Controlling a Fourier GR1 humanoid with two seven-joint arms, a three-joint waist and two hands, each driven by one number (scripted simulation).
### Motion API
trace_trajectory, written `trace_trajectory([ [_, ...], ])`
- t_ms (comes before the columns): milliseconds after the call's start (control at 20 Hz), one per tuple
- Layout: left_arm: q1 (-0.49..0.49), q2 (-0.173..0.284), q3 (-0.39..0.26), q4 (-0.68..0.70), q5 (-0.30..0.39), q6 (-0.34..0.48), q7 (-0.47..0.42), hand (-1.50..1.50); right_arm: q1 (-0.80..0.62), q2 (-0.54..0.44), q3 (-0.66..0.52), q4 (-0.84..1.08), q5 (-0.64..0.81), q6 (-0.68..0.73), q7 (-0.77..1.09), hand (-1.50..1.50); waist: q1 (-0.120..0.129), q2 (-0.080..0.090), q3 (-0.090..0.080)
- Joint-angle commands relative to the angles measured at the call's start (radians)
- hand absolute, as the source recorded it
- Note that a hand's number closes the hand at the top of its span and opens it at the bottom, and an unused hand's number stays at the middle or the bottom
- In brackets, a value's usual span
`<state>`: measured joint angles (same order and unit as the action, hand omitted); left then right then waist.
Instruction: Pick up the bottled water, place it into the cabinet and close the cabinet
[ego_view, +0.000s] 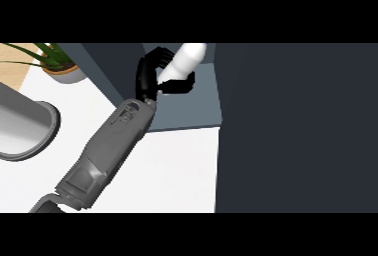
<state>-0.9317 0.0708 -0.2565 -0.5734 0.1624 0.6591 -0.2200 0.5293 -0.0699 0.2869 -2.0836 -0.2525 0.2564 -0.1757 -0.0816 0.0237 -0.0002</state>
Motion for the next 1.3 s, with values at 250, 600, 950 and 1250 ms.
trace_trajectory([
  [250, -0.124, 0.003, 0.076, 0.288, -0.029, 0.032, -0.144, -1.50, -0.005, 0.010, 0.010, -0.009, -0.002, -0.004, -0.010, -1.50, -0.005, 0.009, -0.001],
  [600, -0.160, -0.002, 0.118, 0.396, -0.021, 0.035, -0.170, -1.50, 0.031, -0.002, 0.015, -0.035, -0.006, -0.007, 0.001, -1.50, -0.001, 0.005, -0.001],
  [950, -0.152, 0.006, 0.165, 0.414, 0.006, -0.011, -0.259, -1.50, -0.007, 0.010, 0.011, 0.021, 0.007, -0.002, -0.035, -1.50, 0.010, 0.006, -0.001],
  [1250, -0.136, 0.005, 0.235, 0.360, 0.065, -0.137, -0.401, -1.50, 0.052, -0.007, 0.028, -0.018, 0.029, 0.000, -0.051, -1.50, 0.017, -0.002, -0.001],
])
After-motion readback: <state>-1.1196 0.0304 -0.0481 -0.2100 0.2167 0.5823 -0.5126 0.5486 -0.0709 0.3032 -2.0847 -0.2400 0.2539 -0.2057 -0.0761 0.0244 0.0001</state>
